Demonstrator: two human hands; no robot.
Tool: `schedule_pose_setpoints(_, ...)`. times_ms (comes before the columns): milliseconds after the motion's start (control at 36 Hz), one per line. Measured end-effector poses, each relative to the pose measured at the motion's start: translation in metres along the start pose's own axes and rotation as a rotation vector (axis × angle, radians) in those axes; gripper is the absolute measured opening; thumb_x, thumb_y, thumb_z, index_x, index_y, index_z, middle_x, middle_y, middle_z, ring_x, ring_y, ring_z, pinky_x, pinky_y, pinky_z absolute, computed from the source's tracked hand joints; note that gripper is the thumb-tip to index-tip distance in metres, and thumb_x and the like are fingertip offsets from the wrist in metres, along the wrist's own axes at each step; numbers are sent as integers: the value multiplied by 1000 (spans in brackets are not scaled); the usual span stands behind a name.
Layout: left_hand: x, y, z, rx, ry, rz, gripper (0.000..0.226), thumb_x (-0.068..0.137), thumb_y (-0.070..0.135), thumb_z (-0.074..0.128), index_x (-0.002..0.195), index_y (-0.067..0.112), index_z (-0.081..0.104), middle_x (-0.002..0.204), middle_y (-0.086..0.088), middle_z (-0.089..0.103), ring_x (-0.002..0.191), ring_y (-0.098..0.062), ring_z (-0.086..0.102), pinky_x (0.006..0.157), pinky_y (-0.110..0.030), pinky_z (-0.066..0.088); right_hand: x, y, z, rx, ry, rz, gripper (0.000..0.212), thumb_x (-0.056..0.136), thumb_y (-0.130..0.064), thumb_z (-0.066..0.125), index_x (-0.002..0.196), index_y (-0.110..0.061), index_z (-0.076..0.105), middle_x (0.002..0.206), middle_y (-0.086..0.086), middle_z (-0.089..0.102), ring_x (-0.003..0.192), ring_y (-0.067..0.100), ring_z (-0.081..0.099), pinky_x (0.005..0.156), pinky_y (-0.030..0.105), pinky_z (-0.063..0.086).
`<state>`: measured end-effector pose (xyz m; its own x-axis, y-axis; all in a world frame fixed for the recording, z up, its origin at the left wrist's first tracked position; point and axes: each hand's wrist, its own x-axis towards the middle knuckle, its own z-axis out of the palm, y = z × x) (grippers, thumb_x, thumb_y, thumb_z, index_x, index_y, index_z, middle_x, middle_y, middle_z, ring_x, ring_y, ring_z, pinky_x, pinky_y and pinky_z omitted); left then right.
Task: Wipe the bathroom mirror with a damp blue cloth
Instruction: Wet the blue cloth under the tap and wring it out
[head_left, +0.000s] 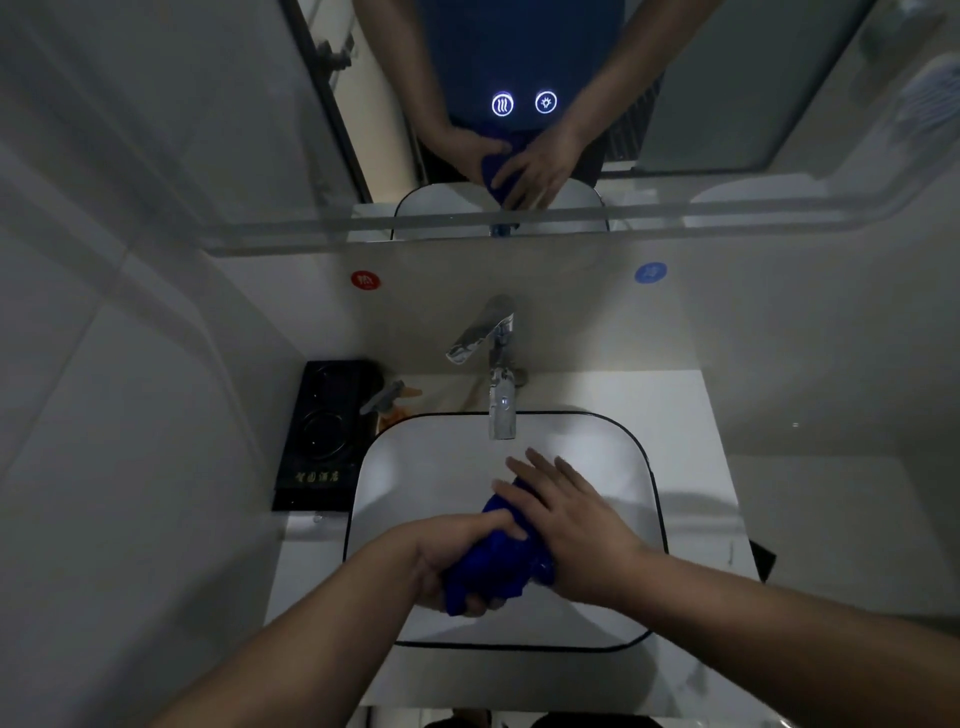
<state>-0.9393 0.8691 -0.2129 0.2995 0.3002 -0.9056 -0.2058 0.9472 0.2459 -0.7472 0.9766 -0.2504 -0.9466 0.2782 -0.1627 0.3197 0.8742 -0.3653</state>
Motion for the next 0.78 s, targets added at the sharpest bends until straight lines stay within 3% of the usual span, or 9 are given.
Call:
schedule_pose_setpoints(83,-1,2,1,59,-90,8,97,64,54,93,139,3,58,103,-12,71,72,-20,65,52,-22,46,6,4,2,92,102,-128,85,76,-42,83,148,-16,48,146,11,55,146,34,47,124,50,39)
schedule_pose_setpoints(194,-5,12,3,308,-120,22,97,62,79,85,125,8,62,86,-5,74,68,-17,65,54,-24,50,11,4,1,180,59,-141,73,74,-38,89,135,-11,59,119,12,63,104,29,64,89,41,58)
schedule_pose_setpoints(250,-6,18,4,399,-120,5,100,59,81,84,123,9,62,84,-5,74,67,-17,65,56,-25,51,12,4,2,212,34,-125,74,75,-37,89,137,-14,55,118,11,61,98,28,66,81,40,61)
schedule_pose_setpoints(333,-3,23,7,469,-52,-11,108,54,76,91,131,6,63,101,-13,70,77,-22,64,60,-28,51,14,7,4,175,-15,-75,79,80,-38,84,147,-20,46,123,10,60,94,32,70,79,45,62)
schedule_pose_setpoints(417,5,26,7,513,37,-11,96,59,70,93,132,14,64,112,-13,72,92,-27,66,65,-31,55,22,10,3,99,-75,-7,80,83,-41,79,152,-23,44,123,9,62,89,35,71,76,44,60)
schedule_pose_setpoints(500,16,26,5,677,155,-52,83,59,62,94,127,24,64,119,-7,74,104,-27,71,87,-40,62,31,9,1,-28,-158,2,65,88,-37,73,144,-25,44,115,6,59,86,36,69,68,42,57)
schedule_pose_setpoints(611,35,20,1,874,377,-34,91,49,64,87,126,24,62,113,-1,71,99,-22,70,89,-40,61,40,7,4,-25,-179,-5,53,88,-22,74,136,-20,50,118,9,56,103,33,59,73,38,45)
schedule_pose_setpoints(694,49,19,2,960,432,41,51,64,50,74,107,23,65,97,-1,69,90,-19,69,71,-29,54,50,6,1,22,-237,64,62,89,-18,75,143,-22,45,133,11,46,111,34,55,81,41,49)
schedule_pose_setpoints(778,59,18,1,1060,472,78,11,78,37,63,85,28,61,81,1,66,77,-16,66,59,-27,45,57,3,-2,53,-341,126,70,89,-16,75,148,-27,38,132,12,46,103,37,63,80,43,53)
